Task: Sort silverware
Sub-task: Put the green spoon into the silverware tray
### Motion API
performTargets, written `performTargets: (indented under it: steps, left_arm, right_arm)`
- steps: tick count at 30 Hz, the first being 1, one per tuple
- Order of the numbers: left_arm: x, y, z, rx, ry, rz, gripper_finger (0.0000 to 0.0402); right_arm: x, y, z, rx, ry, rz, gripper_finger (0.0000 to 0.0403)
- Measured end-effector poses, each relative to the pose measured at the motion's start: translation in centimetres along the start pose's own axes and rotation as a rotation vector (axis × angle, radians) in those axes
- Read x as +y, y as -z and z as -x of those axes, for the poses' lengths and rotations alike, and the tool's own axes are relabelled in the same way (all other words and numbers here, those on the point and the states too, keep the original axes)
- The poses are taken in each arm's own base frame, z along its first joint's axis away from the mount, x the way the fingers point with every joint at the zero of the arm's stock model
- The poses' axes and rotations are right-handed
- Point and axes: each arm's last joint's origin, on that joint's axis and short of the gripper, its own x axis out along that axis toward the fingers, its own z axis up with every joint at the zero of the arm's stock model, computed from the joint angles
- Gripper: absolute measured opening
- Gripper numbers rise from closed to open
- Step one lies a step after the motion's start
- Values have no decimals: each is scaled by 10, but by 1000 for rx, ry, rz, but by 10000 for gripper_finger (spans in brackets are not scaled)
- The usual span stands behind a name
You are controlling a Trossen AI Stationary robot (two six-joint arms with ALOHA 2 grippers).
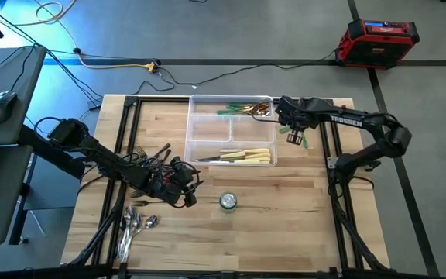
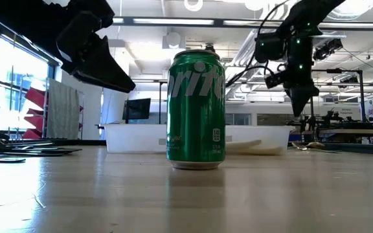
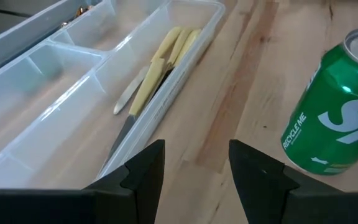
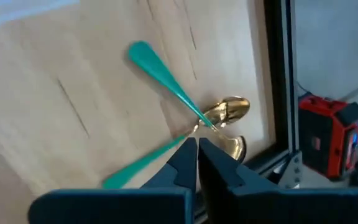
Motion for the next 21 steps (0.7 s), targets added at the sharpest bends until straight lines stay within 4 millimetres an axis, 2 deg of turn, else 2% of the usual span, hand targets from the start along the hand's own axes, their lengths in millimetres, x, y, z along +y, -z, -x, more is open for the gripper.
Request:
performTargets:
  steps: [3,6,9,14,21]
  left_arm:
    - [0,0,0,0,0,-1,158]
    - [0,0,0,-1,0,-6,158]
    - [0,0,0,0,0,-7,158]
    - [0,0,0,0,0,-8,158]
    - [1,0,0,-6,-14,-9,158]
  right_arm:
    - [-10,0,-10,15,-22,-62,0]
    - [-25,-2,-28,5,-86,-243,2]
    - [-42,2,-48,23,-142,-409,22]
    - [-64,9,-75,55,-139,-542,93]
    - [-73,13,-99,94,-157,-611,198]
